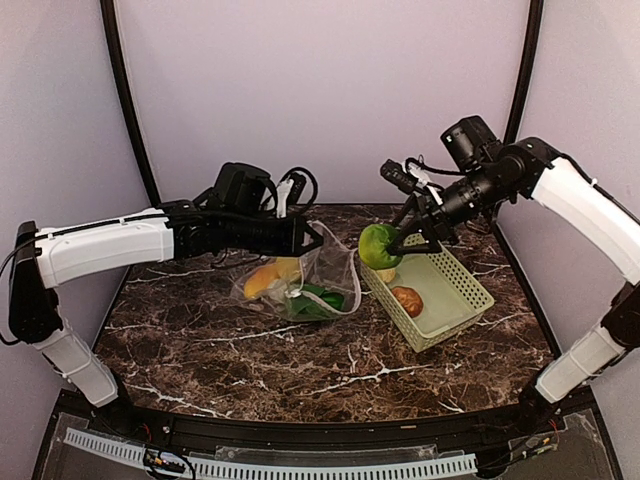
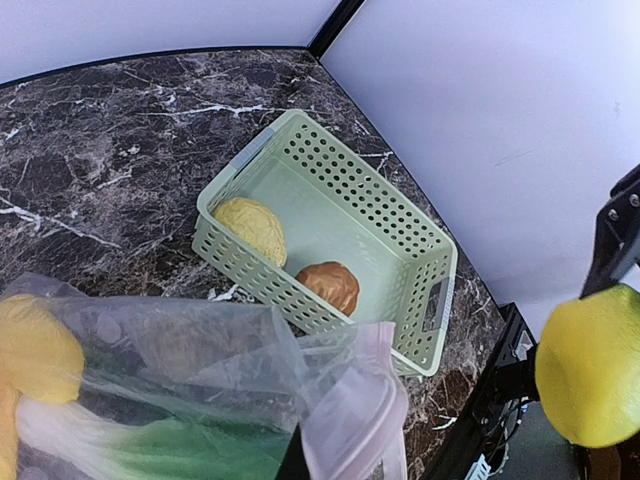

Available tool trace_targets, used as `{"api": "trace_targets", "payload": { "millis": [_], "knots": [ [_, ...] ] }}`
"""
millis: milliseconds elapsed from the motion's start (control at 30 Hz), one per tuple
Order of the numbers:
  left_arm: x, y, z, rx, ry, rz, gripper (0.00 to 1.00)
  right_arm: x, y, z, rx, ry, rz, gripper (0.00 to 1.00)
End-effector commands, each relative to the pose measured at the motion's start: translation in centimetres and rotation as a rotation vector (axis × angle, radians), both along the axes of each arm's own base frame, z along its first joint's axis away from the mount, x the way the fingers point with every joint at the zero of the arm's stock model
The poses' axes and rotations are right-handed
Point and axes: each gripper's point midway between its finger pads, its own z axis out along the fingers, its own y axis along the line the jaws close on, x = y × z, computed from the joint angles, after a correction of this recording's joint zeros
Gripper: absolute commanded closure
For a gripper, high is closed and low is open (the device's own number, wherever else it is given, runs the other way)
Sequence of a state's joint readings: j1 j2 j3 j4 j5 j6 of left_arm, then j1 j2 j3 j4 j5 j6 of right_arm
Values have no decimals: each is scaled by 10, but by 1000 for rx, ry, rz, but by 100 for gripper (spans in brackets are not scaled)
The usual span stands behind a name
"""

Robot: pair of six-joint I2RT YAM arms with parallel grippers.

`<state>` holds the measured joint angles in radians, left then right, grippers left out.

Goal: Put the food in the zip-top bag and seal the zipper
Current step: Place the fake fruit in the zipper food storage bag.

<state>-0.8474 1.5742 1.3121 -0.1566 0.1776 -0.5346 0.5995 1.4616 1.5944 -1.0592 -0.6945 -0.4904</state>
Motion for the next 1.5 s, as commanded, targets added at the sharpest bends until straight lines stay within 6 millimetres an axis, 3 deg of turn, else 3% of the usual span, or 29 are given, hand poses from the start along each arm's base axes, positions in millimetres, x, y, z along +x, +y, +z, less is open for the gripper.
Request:
{"api": "trace_targets", "payload": {
  "millis": [0, 367, 600, 867, 1133, 1300, 1467],
  "knots": [
    [-1, -9, 28, -61, -29, -18, 99, -4, 31, 25, 107, 27, 68, 49],
    [-5, -11, 46, -118, -23, -10, 99, 12, 74, -13, 7, 75, 63, 50],
    [-7, -12, 49, -125, -22, -16, 99, 34, 78, -26, -78, -43, -26, 50],
    [-11, -14, 57, -168, -8, -27, 99, 46, 82, -46, -171, -188, -75, 48],
    [-12, -15, 59, -186, 4, -27, 99, 61, 90, -46, -215, -338, -146, 46],
    [-13, -15, 59, -195, 5, -24, 99, 74, 91, -56, -277, -378, -208, 35],
    [-13, -13, 57, -195, 5, -19, 99, 72, 93, -57, -279, -367, -210, 26]
  ]
}}
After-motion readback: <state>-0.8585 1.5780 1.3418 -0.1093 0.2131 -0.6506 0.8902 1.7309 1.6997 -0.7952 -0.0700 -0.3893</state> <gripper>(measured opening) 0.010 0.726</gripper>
